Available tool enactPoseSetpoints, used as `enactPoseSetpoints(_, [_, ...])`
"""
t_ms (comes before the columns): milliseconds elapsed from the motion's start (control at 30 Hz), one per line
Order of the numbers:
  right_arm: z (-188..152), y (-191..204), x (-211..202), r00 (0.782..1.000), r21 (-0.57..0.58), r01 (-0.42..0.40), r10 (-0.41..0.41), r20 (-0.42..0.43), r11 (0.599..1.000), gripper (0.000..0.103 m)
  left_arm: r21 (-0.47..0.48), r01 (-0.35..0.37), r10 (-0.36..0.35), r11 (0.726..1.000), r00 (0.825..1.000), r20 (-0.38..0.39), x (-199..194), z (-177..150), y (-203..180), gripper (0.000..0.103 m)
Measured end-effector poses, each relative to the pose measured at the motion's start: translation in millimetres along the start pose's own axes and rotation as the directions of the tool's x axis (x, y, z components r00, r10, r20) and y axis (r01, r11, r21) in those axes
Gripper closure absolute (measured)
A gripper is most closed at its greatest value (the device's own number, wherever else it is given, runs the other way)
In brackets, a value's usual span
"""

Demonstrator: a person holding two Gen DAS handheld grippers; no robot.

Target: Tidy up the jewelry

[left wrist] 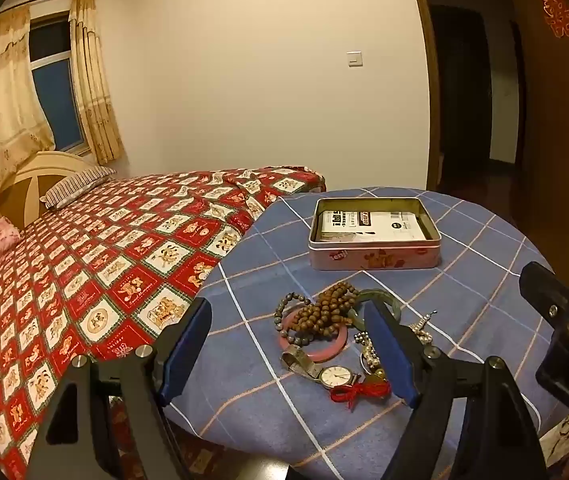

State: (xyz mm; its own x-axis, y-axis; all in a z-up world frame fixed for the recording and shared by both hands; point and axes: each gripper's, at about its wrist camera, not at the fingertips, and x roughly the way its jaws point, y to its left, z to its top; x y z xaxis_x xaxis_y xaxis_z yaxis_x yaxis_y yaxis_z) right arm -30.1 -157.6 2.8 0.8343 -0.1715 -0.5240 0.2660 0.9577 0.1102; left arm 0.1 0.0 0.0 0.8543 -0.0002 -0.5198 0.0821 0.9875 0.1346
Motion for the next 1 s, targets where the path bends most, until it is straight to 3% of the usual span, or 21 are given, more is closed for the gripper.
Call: enactPoseSetpoints(1000, [-2.4, -0.5, 0.0, 1.000, 0.015, -0.005, 0.005, -0.004, 1.000, 0.000, -0.020, 0.017, -0.017, 1.000, 1.000, -0.004, 2.6, -6.3, -0.7, 0.024])
